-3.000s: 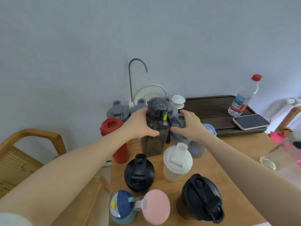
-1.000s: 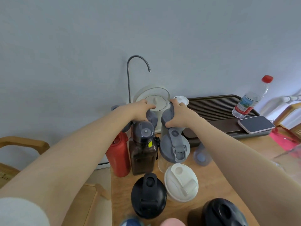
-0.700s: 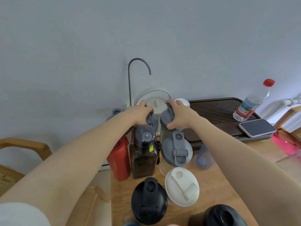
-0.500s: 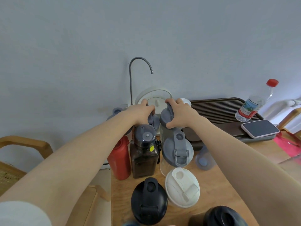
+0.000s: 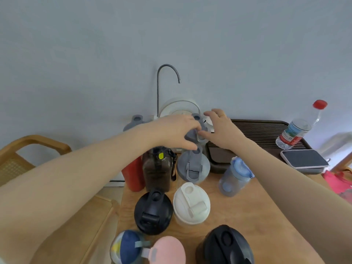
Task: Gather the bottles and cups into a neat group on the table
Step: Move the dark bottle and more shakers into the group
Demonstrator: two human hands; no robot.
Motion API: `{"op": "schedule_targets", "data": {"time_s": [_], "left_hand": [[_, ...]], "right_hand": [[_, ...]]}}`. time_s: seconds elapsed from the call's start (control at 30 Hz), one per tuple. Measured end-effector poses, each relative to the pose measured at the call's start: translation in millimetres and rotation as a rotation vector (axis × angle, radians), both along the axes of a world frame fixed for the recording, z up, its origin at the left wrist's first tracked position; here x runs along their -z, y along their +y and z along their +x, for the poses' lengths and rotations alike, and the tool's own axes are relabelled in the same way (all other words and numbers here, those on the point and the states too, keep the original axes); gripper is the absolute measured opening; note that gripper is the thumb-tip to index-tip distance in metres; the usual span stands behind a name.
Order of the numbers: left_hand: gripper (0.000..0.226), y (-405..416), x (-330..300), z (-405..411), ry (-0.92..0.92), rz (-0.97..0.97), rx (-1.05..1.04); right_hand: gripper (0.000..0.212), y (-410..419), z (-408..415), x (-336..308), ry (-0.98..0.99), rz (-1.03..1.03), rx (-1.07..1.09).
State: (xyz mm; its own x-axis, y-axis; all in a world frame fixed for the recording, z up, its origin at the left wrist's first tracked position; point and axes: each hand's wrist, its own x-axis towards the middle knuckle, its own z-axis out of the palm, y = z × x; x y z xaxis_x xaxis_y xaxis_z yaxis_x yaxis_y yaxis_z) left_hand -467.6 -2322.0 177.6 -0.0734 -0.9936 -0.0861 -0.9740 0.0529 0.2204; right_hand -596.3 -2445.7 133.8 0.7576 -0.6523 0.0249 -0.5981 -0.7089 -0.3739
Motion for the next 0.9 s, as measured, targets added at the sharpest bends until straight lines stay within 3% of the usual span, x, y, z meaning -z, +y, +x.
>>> {"op": "schedule_targets", "data": {"time_s": [0.1,0.2,0.33,0.53,0.9], "left_hand": [[0.074,5,20,-36,-0.168,0.052,0.005],[0.083,5,47,-58,-0.276,0.206,-0.041],[0.075,5,69,-68,-0.281,0.205,-0.124],[0.077,-8,68,-73,-0.275,0.195,-0.209],[0.082,-9,70,-68,-0.22,0.185,-0.259]], "right_hand": [[0.059,-1,-36,7,0.051,-0.083,-0.022],[0.077,-3,-74,29,0.246,-0.024,0.047],[0.098,-5,-109,60,0.356,0.146,0.1],[0.066,-7,-109,71,0.238,0.091,0.112],[0.064,-6,-124,71,0.358,-0.025,0.11]]}}
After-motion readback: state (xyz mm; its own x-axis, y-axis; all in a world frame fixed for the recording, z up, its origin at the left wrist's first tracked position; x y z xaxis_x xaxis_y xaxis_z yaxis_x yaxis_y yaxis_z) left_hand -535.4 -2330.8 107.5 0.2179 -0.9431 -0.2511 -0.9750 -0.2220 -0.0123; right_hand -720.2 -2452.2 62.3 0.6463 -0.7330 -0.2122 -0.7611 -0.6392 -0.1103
